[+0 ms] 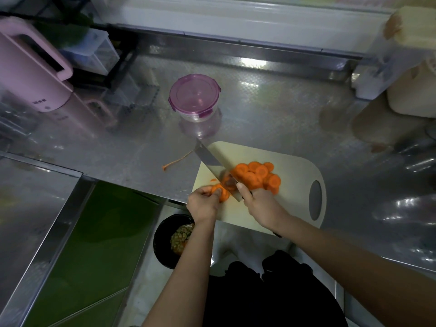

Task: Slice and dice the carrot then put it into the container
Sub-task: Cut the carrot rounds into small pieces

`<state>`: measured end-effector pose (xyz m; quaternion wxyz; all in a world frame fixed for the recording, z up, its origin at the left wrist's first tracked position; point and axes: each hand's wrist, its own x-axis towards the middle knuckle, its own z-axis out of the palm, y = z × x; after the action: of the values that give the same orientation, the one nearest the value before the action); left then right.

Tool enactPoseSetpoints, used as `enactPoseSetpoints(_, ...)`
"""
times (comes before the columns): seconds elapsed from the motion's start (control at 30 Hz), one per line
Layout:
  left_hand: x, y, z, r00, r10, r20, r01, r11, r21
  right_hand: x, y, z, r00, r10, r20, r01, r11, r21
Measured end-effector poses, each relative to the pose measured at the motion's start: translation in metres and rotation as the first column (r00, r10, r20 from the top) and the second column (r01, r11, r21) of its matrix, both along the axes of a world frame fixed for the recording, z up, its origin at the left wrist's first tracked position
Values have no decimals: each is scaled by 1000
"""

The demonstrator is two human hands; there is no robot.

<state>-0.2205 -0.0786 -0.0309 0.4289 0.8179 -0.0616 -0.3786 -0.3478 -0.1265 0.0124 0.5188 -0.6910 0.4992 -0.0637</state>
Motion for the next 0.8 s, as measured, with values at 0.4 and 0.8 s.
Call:
enactPoseSetpoints(0.4,-1,-1,8,1000,-4,27,4,1000,1,-7,2,0,999,20,-26,-21,999,-30)
enactPoseSetpoints(0.8,-1,-1,10,999,-14,41,14,1000,1,-9,7,13,999,49,-12,-50,998,-43)
